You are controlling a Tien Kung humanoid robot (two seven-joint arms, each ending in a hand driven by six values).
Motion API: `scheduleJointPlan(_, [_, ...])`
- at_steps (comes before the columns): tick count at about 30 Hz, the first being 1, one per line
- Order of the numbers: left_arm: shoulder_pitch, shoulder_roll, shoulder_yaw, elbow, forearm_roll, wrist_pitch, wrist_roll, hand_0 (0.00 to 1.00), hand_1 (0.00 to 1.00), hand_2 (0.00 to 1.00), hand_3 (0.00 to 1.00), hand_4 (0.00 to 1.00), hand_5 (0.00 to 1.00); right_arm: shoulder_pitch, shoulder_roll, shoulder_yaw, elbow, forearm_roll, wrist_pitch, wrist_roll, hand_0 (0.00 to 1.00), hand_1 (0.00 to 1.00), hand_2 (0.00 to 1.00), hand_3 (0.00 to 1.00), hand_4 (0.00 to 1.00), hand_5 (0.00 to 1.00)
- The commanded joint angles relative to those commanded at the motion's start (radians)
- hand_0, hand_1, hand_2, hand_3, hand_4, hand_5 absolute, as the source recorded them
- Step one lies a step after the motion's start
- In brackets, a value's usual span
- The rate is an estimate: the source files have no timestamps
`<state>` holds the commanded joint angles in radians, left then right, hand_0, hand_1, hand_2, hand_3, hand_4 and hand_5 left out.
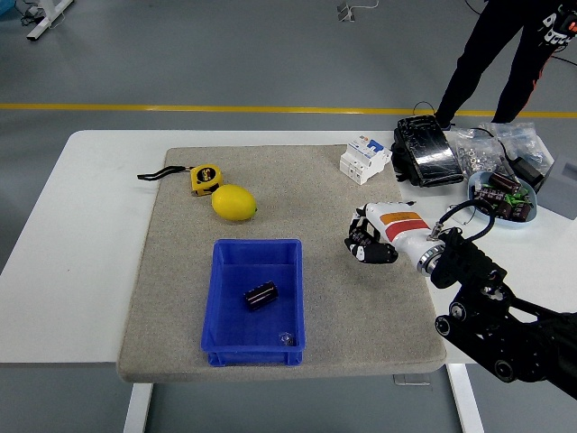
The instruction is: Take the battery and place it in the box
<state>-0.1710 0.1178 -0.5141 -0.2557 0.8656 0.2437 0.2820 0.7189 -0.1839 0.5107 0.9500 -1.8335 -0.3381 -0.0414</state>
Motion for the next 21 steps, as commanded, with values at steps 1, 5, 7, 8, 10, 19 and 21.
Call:
scheduleJointPlan(1, [0.000,0.000,-0.001,0.000,0.003,0.000,0.001,0.563,0.585,0.629,0.586,0.637,0.606,0.004,0.002,0.000,0.021,-0.011,0.001,-0.003,0.157,0.308,0.402,0.437,0.436,0.088])
scheduleJointPlan(5, [-0.001,0.001,-0.003,0.000,0.007,0.000,0.001,0.563,0.585,0.629,0.586,0.637,0.606,0.016,0.009,-0.003,0.098,-0.040,0.004,-0.017,0.157,0.308,0.402,0.437,0.436,0.088])
scheduleJointPlan(7, [-0.002,0.002,-0.002,0.000,0.005,0.000,0.000,0.563,0.585,0.629,0.585,0.637,0.605,0.022,0.012,-0.006,0.131,-0.052,0.005,-0.023,0.162,0.308,0.402,0.438,0.438,0.092])
scheduleJointPlan(8, [-0.002,0.002,-0.001,0.000,0.004,0.000,-0.001,0.563,0.585,0.629,0.585,0.637,0.605,0.026,0.014,-0.011,0.151,-0.056,0.007,-0.027,0.162,0.308,0.402,0.438,0.438,0.092])
scheduleJointPlan(10, [-0.002,0.003,0.000,0.001,0.000,0.001,-0.003,0.563,0.585,0.629,0.585,0.637,0.605,0.033,0.017,-0.027,0.192,-0.055,0.009,-0.030,0.162,0.308,0.402,0.438,0.438,0.092])
scheduleJointPlan(19, [-0.005,0.003,0.003,0.001,-0.003,0.002,-0.004,0.562,0.573,0.625,0.585,0.637,0.605,0.052,0.044,-0.130,0.343,-0.054,0.030,-0.033,0.172,0.312,0.407,0.442,0.462,0.109])
scheduleJointPlan(21, [-0.005,0.003,0.002,0.001,-0.003,0.002,-0.003,0.562,0.573,0.625,0.585,0.637,0.605,0.053,0.053,-0.152,0.356,-0.051,0.033,-0.028,0.172,0.312,0.407,0.442,0.462,0.109])
